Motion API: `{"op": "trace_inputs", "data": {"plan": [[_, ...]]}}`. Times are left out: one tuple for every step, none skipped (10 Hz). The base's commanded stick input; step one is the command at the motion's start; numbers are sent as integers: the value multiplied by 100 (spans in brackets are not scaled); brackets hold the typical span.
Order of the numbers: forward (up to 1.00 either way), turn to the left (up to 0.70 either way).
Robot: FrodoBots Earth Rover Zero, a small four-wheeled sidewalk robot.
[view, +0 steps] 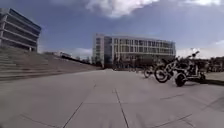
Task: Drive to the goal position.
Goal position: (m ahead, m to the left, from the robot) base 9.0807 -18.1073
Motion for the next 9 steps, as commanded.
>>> {"op": "trace_inputs", "data": {"plan": [[50, 1], [50, 1], [50, 1], [50, 1], [50, 1], [50, 1], [50, 1], [50, 1], [50, 1]]}}
